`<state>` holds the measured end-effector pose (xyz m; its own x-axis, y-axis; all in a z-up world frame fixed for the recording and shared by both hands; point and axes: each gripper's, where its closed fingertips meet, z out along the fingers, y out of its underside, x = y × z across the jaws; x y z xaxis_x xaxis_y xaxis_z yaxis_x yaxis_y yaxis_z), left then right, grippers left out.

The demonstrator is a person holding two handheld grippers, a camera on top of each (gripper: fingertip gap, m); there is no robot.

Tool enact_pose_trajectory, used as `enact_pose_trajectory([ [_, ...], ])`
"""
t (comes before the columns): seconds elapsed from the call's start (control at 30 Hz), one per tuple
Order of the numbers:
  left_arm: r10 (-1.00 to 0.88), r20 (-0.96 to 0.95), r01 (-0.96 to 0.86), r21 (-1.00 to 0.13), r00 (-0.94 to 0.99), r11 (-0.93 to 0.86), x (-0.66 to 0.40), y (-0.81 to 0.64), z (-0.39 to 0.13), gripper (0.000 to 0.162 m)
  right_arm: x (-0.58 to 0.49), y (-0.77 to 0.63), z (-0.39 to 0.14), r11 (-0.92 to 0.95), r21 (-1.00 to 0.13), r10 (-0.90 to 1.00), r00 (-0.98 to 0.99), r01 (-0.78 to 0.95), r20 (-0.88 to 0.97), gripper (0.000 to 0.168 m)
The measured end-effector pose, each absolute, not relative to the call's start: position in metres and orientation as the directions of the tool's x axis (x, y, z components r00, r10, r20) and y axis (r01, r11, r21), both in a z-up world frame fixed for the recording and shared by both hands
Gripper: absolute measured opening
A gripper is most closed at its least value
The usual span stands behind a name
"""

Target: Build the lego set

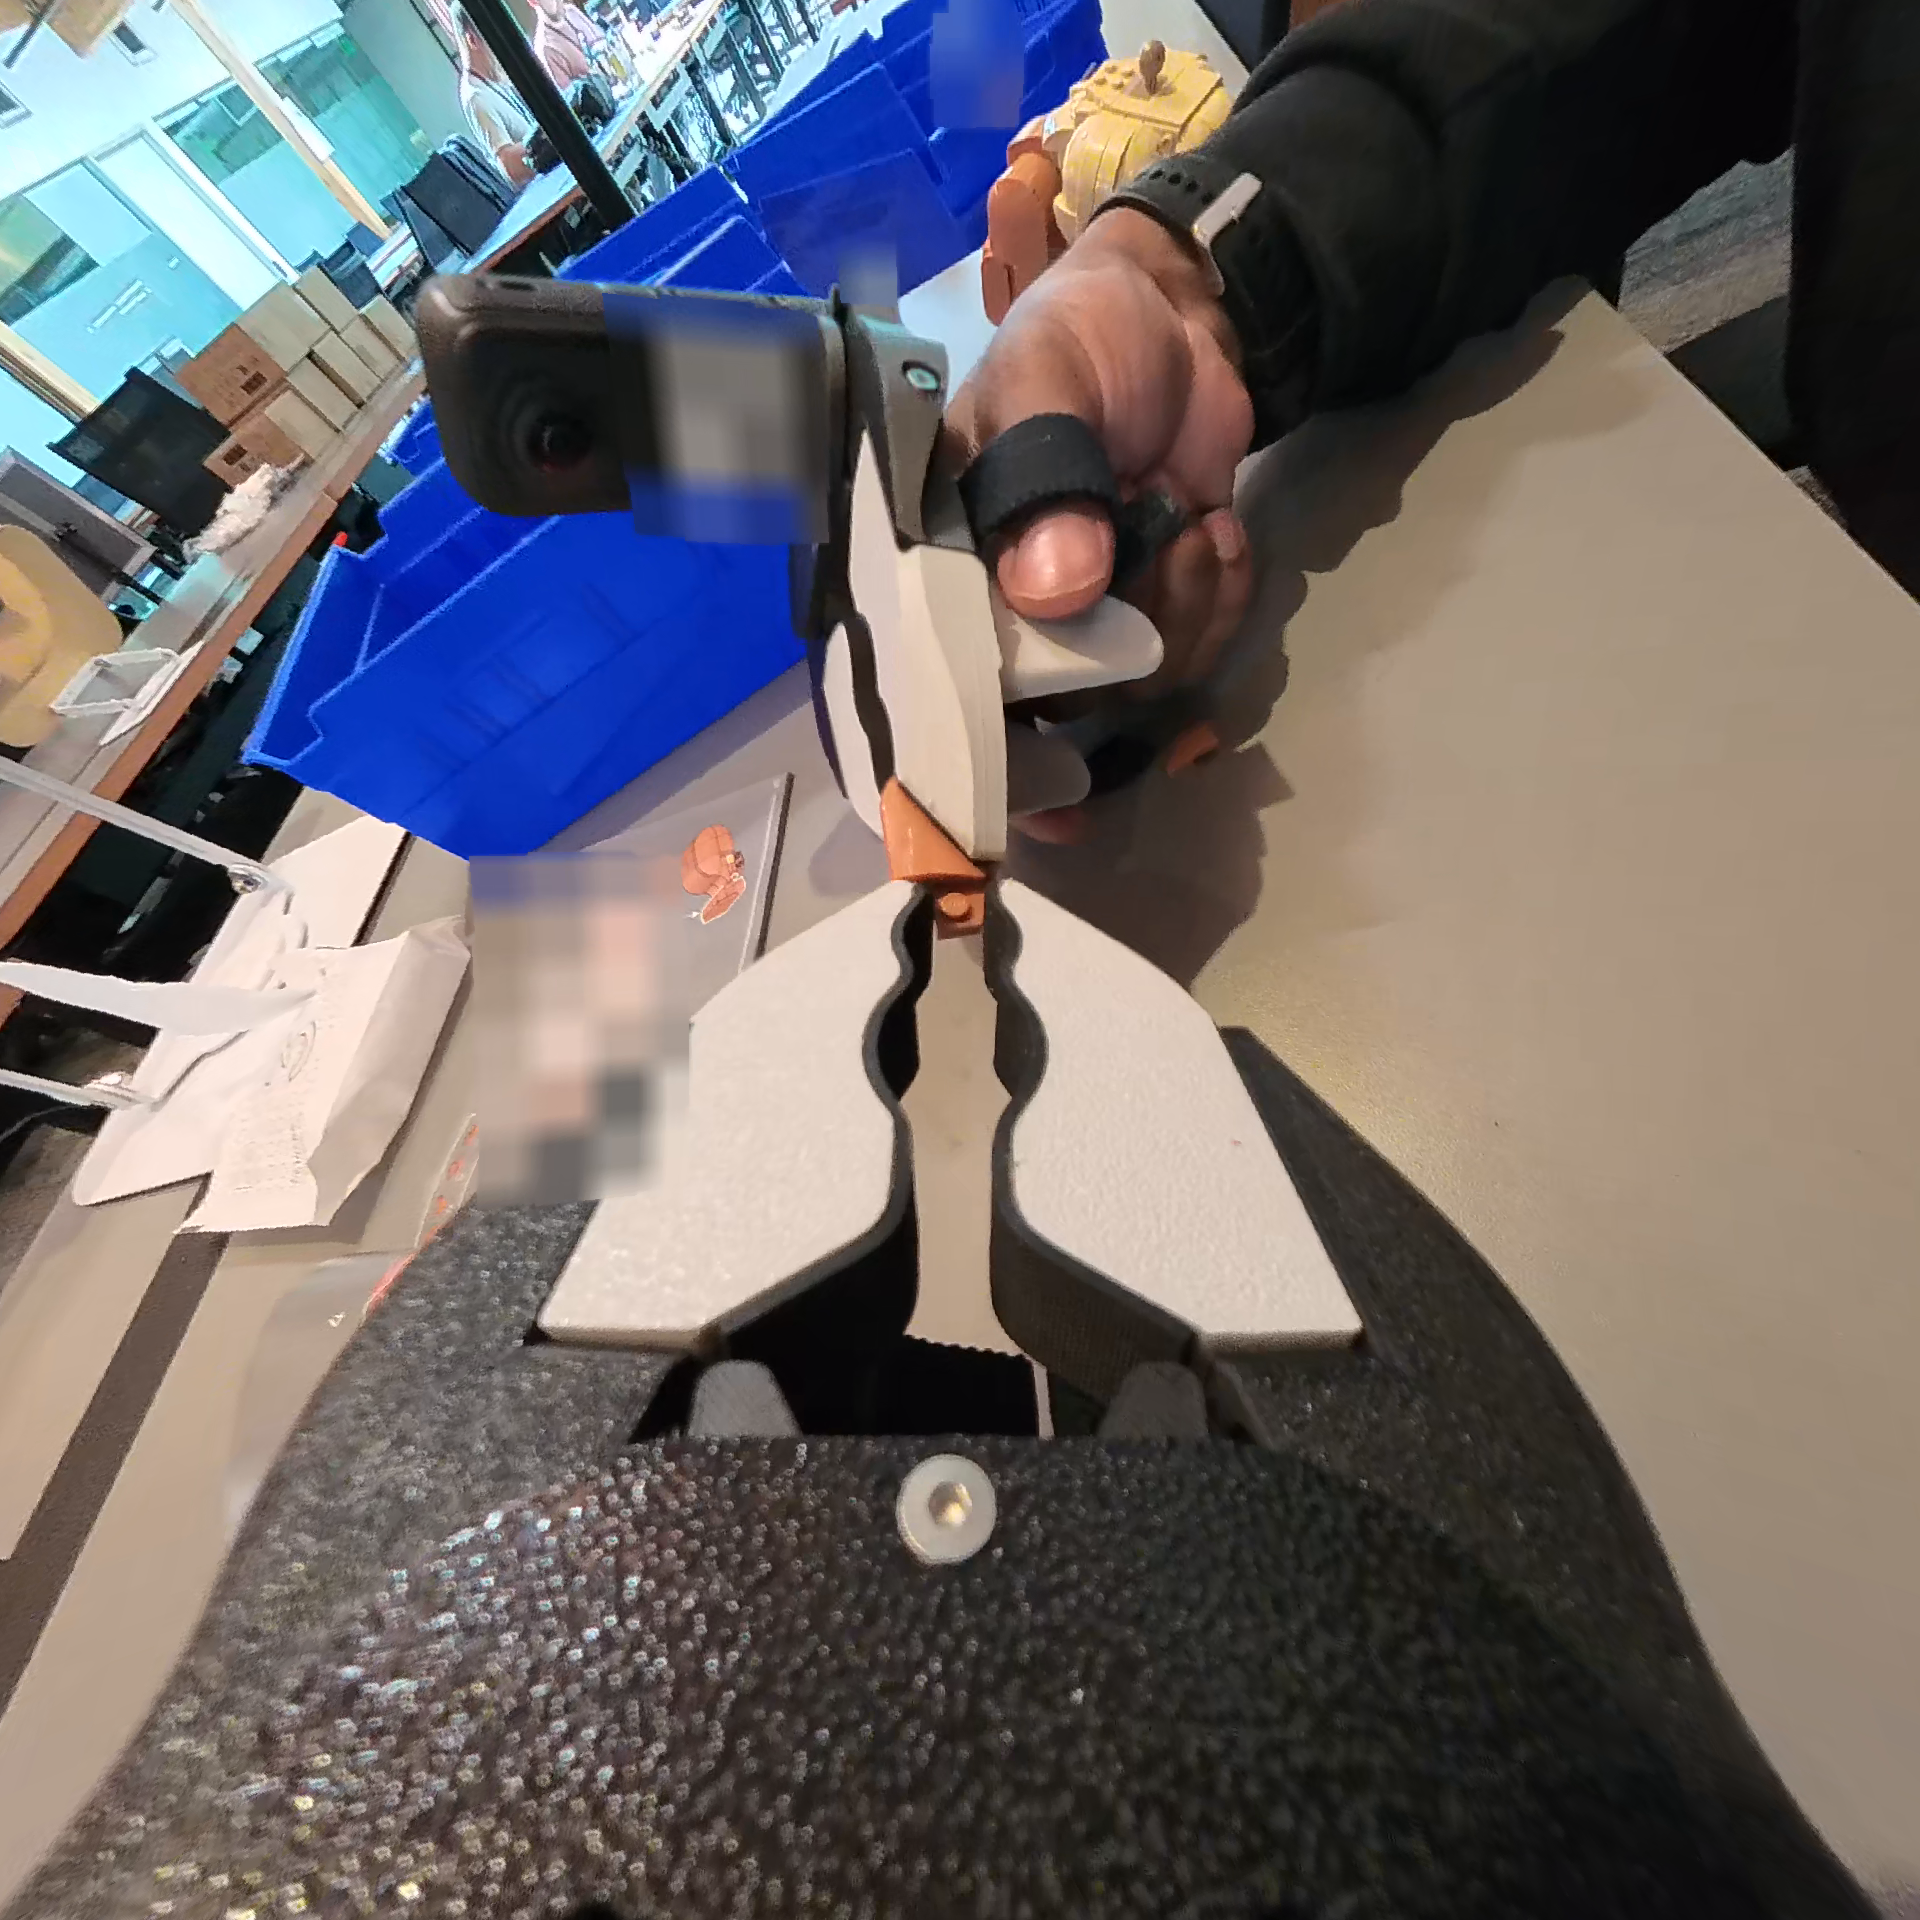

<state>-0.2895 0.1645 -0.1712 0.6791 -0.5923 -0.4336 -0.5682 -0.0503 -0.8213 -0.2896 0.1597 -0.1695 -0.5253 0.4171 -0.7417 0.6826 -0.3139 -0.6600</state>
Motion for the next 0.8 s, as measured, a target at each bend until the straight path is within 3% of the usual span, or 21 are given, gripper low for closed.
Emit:
enact_pose_trajectory([
  [0.3, -0.595, -0.368, -0.476, -0.879, 0.715, -0.029, -0.289, 0.164, -0.161, 0.011, -0.29, 0.159, -0.16, -0.287, -0.741, 0.463, -0.59, 0.607, -0.662, 0.007],
  [0.5, -0.654, -0.046, -0.216, -0.959, 0.755, -0.181, -0.288, 0.164, -0.158, 0.03, -0.292, 0.16, -0.155, -0.253, -0.813, 0.524, -0.632, 0.525, -0.571, 0.007],
  [0.67, -0.673, 0.203, -0.003, -0.957, 0.711, -0.292, -0.286, 0.162, -0.154, 0.013, -0.291, 0.159, -0.153, -0.237, -0.834, 0.533, -0.651, 0.499, -0.541, 0.007],
  [0.8, -0.674, 0.263, 0.07, -0.951, 0.691, -0.3, -0.288, 0.163, -0.151, 0.007, -0.291, 0.158, -0.151, -0.25, -0.828, 0.516, -0.654, 0.502, -0.553, 0.007],
])
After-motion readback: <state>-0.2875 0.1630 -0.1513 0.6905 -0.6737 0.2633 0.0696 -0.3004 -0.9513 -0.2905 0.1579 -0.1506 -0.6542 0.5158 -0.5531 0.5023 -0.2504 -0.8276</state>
